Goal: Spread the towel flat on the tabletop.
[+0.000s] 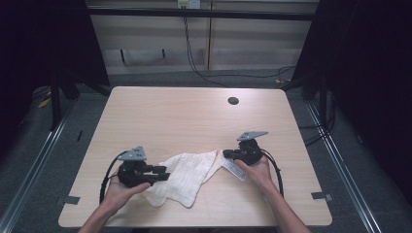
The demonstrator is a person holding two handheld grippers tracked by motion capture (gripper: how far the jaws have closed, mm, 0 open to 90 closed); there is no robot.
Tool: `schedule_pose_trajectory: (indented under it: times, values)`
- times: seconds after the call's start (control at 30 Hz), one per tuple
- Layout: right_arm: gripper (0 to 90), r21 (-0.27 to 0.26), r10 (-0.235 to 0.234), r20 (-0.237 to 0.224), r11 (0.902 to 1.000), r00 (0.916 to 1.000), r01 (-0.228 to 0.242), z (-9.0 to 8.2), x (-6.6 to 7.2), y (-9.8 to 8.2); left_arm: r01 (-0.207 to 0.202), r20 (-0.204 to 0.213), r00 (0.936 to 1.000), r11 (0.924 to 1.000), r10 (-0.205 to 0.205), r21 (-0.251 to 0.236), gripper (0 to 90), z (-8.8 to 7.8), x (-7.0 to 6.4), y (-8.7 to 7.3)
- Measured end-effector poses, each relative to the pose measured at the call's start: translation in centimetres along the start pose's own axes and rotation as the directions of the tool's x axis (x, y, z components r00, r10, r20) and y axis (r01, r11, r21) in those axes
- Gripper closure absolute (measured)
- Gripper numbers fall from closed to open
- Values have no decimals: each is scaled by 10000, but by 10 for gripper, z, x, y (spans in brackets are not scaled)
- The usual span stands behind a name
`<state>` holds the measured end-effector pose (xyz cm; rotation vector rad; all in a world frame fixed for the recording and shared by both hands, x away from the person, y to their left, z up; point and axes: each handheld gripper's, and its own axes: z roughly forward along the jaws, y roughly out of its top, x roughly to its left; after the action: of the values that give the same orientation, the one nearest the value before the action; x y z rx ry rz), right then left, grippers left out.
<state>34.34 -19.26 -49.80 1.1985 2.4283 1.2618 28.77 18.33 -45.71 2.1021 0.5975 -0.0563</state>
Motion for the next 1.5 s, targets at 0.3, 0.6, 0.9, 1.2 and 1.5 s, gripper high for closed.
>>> schedule_pose_trajectory:
  times: [0.3, 0.6, 0.9, 1.2, 1.5]
  values:
    - [872, 113, -118, -71, 9999, 9999, 119, 3, 0, -2, -1039, 1274, 9880, 9865, 877, 1263, 766, 37, -41, -1]
    - [872, 145, -97, -106, 9998, 9999, 98, 1, 0, -3, -885, 1172, 9908, 9792, 677, 1826, 684, 57, -37, -6]
    - [863, 279, -114, -128, 9995, 9999, 118, 4, 1, -6, -1343, 1003, 9883, 9673, 1150, 2150, 702, 65, -47, -7]
    - [857, 432, -122, -219, 9990, 9997, 131, 6, 0, -7, -1629, 1261, 9828, 9548, 1348, 2486, 615, 68, -48, -9]
    - [844, 412, -133, -221, 9991, 9997, 142, 4, -1, -7, -2301, 1091, 9713, 9508, 2113, 2073, 678, 72, -56, -13]
